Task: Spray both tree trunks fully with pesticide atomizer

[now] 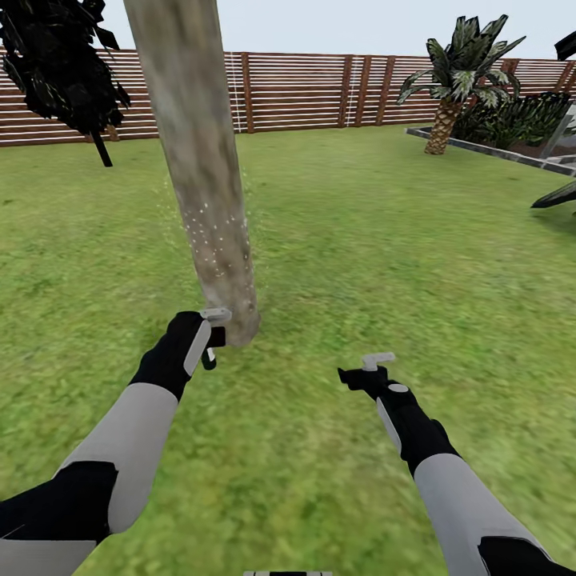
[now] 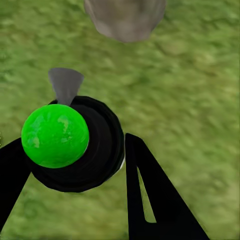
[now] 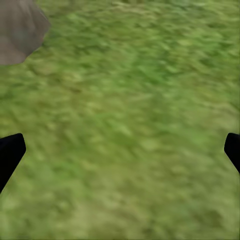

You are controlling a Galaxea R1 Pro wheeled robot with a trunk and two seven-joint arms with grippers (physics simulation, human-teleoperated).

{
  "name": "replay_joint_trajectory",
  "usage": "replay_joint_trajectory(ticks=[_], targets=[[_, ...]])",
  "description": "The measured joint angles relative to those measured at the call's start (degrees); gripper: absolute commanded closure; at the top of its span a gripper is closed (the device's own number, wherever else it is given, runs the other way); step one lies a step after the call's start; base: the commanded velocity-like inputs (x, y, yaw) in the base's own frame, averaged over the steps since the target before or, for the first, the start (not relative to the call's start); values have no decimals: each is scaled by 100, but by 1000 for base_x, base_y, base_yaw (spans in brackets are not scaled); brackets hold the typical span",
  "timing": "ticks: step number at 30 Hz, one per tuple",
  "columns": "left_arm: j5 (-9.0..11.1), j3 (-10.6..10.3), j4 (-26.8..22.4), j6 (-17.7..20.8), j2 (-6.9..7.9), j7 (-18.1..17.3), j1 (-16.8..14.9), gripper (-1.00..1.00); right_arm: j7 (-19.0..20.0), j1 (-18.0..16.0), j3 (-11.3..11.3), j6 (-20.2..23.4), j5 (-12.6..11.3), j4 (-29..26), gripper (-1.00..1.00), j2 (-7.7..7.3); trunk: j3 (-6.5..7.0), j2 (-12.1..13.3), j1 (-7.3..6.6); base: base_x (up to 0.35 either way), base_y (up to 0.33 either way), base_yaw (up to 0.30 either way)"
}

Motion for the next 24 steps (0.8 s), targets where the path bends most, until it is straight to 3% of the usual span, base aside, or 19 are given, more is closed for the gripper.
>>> replay_joint_trajectory(ticks=[9, 12, 14, 16, 17, 24], targets=[[78, -24, 0, -9, -51, -4, 116, 100, -1, 0, -1, 18, 0, -8, -100, 0, 0, 0, 0, 128, -112, 0], [32, -24, 0, -5, -47, 3, 239, 100, 0, 0, 1, 18, 0, -2, -100, 0, 0, 0, 0, 3, -4, 0], [80, -27, -3, -16, -49, -2, 530, 100, 0, 0, 5, 18, 0, -1, -100, 0, -1, 0, 1, 0, 0, 0], [81, -26, -4, -245, -52, -2, 771, 100, 1, 0, 12, 16, 0, -1, -100, 0, 0, 0, 1, 0, 0, 0], [80, -28, -3, -553, -55, -7, 930, 100, 1, -1, 20, 13, 0, 0, -100, 6, -1, 0, 1, 0, 0, 0], [89, -19, 69, -1164, -122, -80, 1393, 100, 2, 0, 29, 9, 0, 4, -100, 17, 0, 0, 0, 0, 0, 0]])
